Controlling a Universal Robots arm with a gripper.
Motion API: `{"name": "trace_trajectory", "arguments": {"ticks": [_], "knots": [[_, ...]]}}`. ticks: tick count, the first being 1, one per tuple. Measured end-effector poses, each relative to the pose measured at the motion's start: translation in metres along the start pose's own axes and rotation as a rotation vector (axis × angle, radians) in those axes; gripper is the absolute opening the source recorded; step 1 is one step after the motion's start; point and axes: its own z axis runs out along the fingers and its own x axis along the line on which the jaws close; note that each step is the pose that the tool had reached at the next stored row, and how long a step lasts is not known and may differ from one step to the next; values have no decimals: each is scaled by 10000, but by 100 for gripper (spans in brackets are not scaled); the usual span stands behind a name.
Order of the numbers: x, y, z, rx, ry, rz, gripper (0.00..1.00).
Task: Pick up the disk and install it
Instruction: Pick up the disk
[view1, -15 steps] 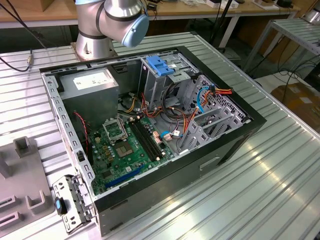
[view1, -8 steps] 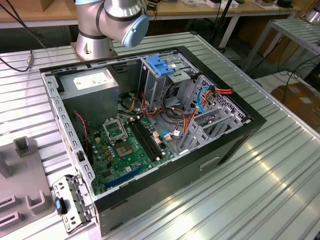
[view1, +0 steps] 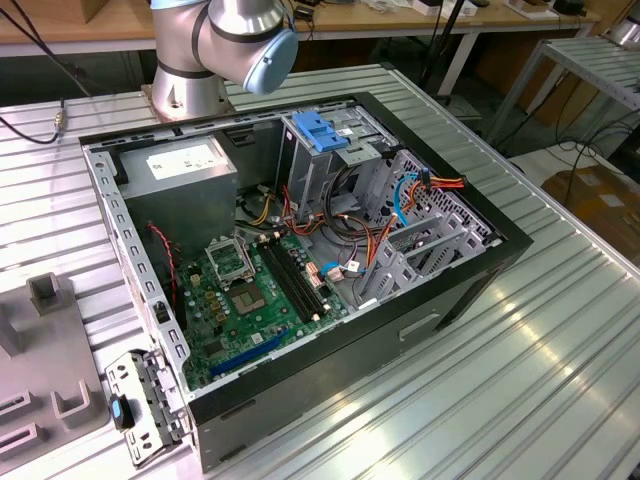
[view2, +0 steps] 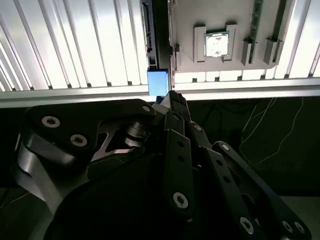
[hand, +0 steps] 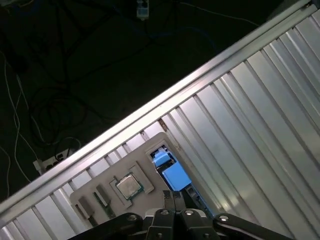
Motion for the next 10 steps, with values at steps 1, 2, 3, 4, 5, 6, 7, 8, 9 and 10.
{"name": "trace_trajectory", "arguments": {"ticks": [1,2,3,4,5,6,7,8,9,10], "knots": [[-1,0,4,-4,8,-154,11],[-3,2,11,-8,16,-352,11],[-6,2,17,-10,22,-470,11],[-15,6,29,-14,31,-635,11],[-30,15,44,-16,34,-782,11],[-40,20,51,-17,38,-852,11],[-50,26,59,-18,40,-925,11],[-68,38,75,-22,49,-1071,24],[-73,41,86,-24,53,-1203,24],[-73,40,96,-27,60,-1388,29]]}}
